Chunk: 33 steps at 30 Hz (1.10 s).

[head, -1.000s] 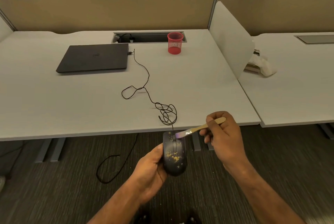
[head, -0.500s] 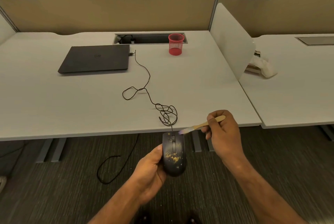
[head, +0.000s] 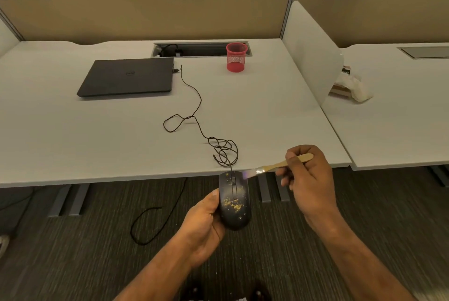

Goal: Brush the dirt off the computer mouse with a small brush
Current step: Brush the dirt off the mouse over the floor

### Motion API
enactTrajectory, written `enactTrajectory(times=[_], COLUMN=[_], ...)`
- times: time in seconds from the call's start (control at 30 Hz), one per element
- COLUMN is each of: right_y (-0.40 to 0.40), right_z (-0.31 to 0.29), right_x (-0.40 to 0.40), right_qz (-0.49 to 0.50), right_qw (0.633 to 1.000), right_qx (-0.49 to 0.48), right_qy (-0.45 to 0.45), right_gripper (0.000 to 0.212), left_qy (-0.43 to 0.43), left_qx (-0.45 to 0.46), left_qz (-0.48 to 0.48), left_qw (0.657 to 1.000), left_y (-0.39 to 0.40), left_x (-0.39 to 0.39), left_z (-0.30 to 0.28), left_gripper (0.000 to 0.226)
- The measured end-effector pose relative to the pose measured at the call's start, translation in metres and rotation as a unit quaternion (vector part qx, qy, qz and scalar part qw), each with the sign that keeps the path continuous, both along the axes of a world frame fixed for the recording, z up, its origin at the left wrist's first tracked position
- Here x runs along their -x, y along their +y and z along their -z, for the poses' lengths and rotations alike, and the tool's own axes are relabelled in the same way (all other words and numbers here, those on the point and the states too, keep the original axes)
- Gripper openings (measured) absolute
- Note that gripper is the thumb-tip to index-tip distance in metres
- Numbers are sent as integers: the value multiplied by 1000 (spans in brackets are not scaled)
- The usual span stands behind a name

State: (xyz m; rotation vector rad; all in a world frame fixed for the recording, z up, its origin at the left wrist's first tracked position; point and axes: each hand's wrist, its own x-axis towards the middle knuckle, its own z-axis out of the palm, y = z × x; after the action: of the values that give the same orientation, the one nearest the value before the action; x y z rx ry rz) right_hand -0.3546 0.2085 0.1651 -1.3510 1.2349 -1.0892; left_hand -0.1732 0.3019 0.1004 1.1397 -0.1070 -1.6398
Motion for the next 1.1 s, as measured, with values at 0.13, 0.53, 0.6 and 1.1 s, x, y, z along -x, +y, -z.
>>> enactTrajectory(times=[0.13, 0.53, 0.6, 1.1], right_y=[3, 7, 6, 11], right_z=[2, 3, 0, -5], right_x=[-4, 3, 6, 2], right_qz=[-50, -32, -4, -47], right_qw=[998, 999, 1000, 999], right_qx=[-10, -3, 7, 22], right_qy=[41, 44, 29, -8], right_gripper=[8, 8, 7, 6], left_qy=[8, 21, 25, 33], left_qx=[7, 3, 2, 10], left_qz=[-5, -15, -14, -7], left_qw=[1000, 1000, 1000, 999], left_y=[-1, -3, -3, -3], left_x=[0, -3, -4, -1], left_z=[2, 3, 2, -3], left_gripper=[54, 55, 54, 55])
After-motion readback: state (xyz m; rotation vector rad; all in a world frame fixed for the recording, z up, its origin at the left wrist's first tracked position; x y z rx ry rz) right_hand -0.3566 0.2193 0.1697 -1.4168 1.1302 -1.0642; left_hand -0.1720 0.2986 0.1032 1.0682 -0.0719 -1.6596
